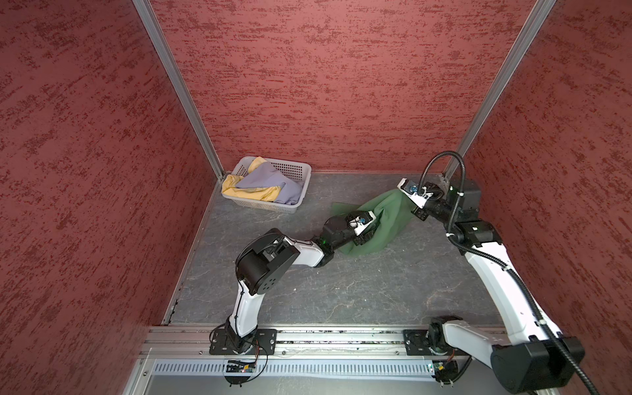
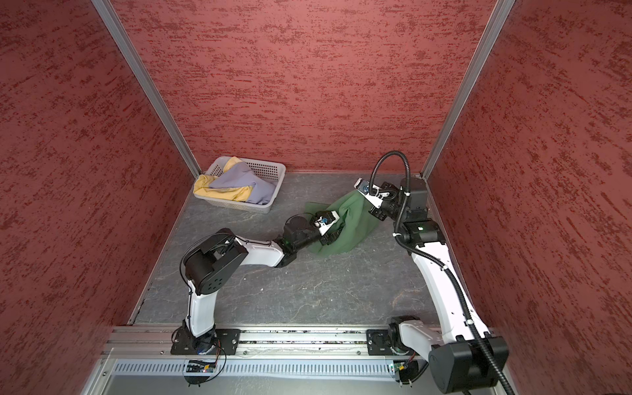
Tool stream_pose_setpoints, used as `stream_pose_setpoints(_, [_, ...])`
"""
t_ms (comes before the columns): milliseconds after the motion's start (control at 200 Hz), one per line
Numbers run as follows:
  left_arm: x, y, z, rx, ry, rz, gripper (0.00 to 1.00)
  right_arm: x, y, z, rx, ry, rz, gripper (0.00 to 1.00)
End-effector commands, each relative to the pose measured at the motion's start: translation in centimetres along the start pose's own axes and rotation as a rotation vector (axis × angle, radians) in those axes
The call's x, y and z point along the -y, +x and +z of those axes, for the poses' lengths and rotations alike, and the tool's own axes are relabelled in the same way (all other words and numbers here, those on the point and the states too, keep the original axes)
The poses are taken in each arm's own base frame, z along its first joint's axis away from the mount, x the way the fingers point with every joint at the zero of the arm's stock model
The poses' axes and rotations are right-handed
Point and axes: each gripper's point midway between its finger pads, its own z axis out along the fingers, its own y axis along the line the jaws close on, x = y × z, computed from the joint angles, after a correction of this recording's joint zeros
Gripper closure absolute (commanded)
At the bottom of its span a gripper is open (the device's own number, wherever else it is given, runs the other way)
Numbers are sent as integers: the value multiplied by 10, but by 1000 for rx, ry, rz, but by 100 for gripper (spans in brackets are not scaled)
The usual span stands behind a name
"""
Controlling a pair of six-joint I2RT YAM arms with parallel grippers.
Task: Fold and stack skirts
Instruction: Flatten out the skirt at the center of the table.
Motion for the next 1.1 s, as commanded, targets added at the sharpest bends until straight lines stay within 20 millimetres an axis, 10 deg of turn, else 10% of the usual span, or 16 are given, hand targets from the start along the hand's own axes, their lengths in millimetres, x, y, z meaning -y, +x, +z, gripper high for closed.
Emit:
stream_pose_setpoints(0, [5,15,11,-61,-5,3,70,10,-17,-7,72,39,-13,100])
stream_pose_setpoints(135, [-3,20,5,-102,-56,28,100,15,-9,-5,44,61,-2,100])
stream_pose_setpoints(441, [-52,-32,-55,-166,-100,122,100,16,8,5,39,77,11,100])
stream_pose_setpoints(912, [25,-111,-198,-290,473,170,96,-7,8,-1,117,-13,-24,100])
stream_pose_setpoints(1097, [20,-82,-211,-387,495,77,91,-7,39,16,20,15,21,100])
